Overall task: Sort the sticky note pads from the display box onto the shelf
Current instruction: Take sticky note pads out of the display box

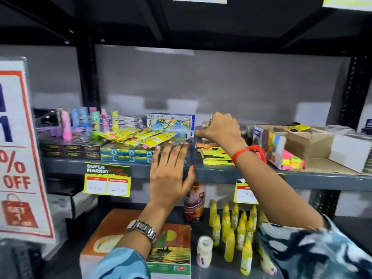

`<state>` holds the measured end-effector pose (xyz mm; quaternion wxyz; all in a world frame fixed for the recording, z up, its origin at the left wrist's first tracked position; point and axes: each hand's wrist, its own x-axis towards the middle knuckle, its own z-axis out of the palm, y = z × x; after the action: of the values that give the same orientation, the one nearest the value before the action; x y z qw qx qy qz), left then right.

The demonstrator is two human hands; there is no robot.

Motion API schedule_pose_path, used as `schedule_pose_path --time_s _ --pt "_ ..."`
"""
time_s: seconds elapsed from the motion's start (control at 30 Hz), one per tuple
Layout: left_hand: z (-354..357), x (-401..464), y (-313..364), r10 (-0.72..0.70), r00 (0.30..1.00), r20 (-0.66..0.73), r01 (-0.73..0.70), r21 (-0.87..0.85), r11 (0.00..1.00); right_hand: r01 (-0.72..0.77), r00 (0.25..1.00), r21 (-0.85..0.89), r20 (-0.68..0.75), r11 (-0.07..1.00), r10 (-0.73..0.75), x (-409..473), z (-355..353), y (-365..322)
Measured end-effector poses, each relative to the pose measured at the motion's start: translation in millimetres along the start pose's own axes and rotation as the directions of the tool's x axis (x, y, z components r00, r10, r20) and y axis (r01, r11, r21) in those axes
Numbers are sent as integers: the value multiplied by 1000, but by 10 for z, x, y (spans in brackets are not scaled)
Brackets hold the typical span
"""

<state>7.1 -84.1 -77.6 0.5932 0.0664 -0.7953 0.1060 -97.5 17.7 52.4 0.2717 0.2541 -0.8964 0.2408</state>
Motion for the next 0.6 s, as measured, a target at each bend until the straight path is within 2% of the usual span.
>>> schedule_pose_path --time_s 0.23,0.3,0.47,0.6 --pt "10 3 10 3 1000 -8 -3 2 1000 52 971 -142 239 988 -17 30 233 58" --pt "21 2 11 5 1000 -22 -5 -2 1000 25 976 -140 218 990 6 -17 126 93" --pt "31 -4 18 -7 999 -37 7 -15 1000 -23 999 -39 45 999 25 -405 -174 198" --pt "27 -5 23 -10 1000 -26 9 -29 1000 -3 989 -116 145 993 19 -758 -206 220"
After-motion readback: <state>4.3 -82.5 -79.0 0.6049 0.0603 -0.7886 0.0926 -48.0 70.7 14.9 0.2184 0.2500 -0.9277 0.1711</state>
